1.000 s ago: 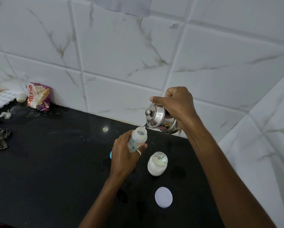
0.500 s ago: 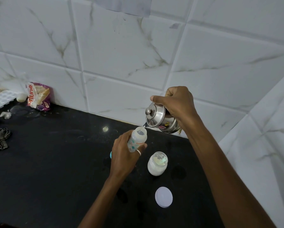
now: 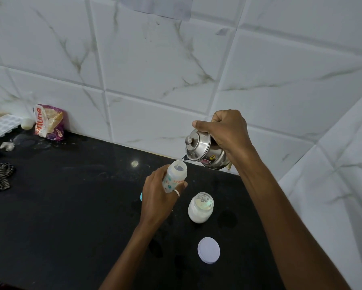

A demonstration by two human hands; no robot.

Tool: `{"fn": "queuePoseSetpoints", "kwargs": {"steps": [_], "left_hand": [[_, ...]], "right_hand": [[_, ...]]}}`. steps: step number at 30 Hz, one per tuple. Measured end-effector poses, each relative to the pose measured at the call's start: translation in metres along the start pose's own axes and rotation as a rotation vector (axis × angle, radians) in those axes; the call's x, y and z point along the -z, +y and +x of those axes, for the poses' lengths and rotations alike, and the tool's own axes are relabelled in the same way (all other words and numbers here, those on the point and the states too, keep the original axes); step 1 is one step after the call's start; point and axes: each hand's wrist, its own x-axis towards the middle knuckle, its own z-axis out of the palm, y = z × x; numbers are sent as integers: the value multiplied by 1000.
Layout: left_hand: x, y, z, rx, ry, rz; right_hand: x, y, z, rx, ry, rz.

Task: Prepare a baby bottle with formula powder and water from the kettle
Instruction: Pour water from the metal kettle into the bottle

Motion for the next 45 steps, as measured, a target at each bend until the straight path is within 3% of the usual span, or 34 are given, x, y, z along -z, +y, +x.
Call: {"fn": "queuePoseSetpoints", "kwargs": {"steps": [45], "left_hand": [[0,0,4,13,16,7]], "right_hand": [[-1,-1,1,-14,-5,14]]}}
